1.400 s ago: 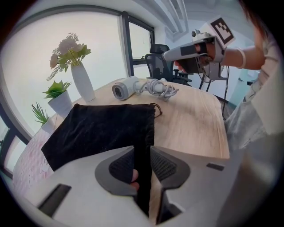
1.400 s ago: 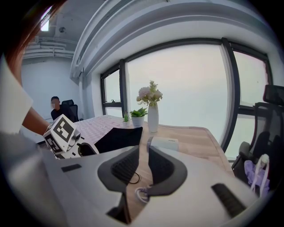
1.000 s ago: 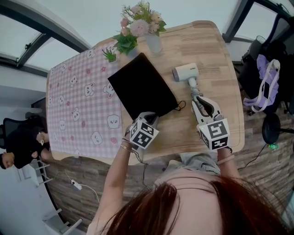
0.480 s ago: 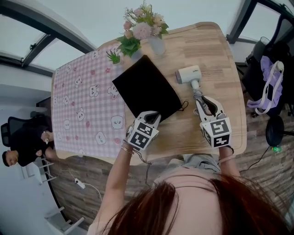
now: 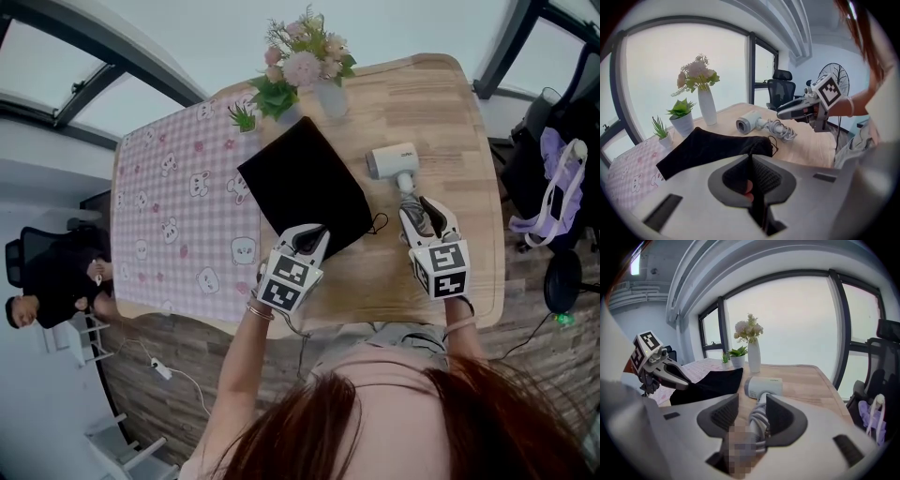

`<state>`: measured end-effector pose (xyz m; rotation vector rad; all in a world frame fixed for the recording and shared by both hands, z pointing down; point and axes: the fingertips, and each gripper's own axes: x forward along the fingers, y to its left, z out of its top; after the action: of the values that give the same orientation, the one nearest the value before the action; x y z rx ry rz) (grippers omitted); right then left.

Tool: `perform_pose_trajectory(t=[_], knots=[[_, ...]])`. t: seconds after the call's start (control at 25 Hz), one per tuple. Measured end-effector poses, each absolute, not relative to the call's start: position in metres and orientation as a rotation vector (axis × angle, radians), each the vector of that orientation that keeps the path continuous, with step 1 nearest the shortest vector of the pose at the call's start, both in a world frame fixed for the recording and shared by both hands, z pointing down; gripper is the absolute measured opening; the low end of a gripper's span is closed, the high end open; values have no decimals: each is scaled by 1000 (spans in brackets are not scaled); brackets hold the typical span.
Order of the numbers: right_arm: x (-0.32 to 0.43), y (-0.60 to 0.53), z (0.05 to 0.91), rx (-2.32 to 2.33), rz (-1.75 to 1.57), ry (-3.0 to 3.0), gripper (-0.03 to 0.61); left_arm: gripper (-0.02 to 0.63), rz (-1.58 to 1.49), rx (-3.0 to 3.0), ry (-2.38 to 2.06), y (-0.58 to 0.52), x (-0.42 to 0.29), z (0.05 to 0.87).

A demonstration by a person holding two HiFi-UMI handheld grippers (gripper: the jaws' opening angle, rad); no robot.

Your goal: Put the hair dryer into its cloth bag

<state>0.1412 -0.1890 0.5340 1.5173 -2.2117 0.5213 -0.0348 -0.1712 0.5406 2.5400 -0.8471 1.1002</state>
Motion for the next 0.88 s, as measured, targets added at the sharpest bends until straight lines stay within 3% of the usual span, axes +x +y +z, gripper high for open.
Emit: perform_pose_trajectory(t=[0.4, 0.88], knots=[[146, -205, 565, 1488, 582, -2151, 267, 25, 1015, 2552, -955, -182, -31, 520], [141, -216, 607, 1431, 744, -2108, 305, 25, 938, 2544, -1048, -195, -28, 503]])
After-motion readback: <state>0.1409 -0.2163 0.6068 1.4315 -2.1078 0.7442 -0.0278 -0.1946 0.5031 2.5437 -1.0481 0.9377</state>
